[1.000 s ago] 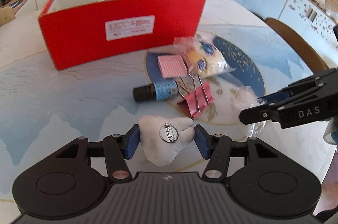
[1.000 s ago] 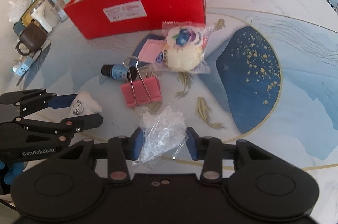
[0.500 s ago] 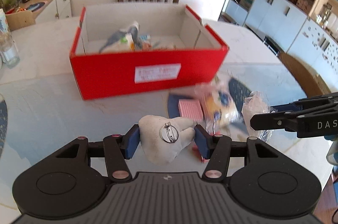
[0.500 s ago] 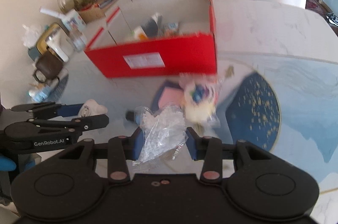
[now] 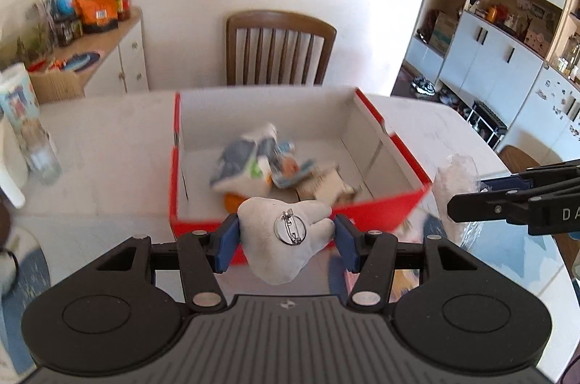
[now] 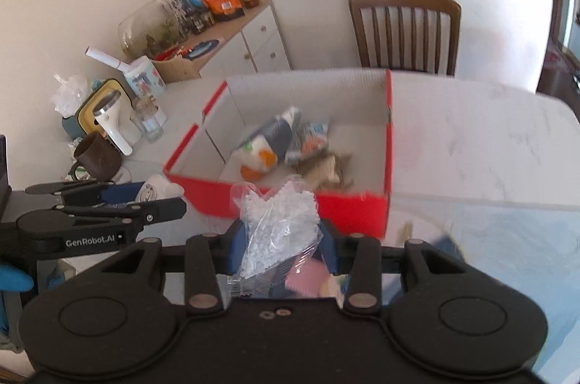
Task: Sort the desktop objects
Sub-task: 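Carry the plush tooth and bead bag with both tools over the red box, then open the left tool to drop the plush tooth while the right tool releases the bead bag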
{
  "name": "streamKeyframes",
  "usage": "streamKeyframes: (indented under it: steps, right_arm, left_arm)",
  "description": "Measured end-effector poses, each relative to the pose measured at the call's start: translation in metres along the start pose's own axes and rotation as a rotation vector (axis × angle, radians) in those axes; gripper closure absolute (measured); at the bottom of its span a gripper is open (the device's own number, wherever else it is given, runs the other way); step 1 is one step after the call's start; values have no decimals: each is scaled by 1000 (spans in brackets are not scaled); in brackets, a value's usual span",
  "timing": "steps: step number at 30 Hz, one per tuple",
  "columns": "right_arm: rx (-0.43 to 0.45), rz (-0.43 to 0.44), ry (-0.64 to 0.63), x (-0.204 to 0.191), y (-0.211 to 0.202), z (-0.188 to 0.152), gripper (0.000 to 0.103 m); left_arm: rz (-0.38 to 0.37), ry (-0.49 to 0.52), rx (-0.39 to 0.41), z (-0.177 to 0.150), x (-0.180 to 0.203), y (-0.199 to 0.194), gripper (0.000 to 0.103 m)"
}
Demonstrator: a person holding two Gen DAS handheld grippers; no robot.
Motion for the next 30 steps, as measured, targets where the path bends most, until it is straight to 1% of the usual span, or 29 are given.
streamKeyframes:
  steps: [7,13,19,24,30]
  right_arm:
    - [46,-17,-58,-4,16,39,61]
    - [55,-18,-65,4,36,65,61]
    - [26,-50,-65,18,66,77,61]
    - [-13,-69,-59,28,94,79,61]
    - [-61,-95,-39,41,127,77,61]
  left_arm:
    - [26,25,26,34,-3,17,48]
    - [35,49,12,52,-1,45,48]
    - [54,80,-32,54,-2,79,48]
    - [71,107,-61,53,-2,101,48]
    - [64,144,-90,48,5,120,48]
Point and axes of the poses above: each gripper's, at about its wrist camera, not at the fingertips, and y roughly the way its jaws point, x to its right, z to its top, the point moved 6 cm from there along y, roughly the way its jaws point, and after that the axes turned 8 degrees about -y, right-handed, at the moved point
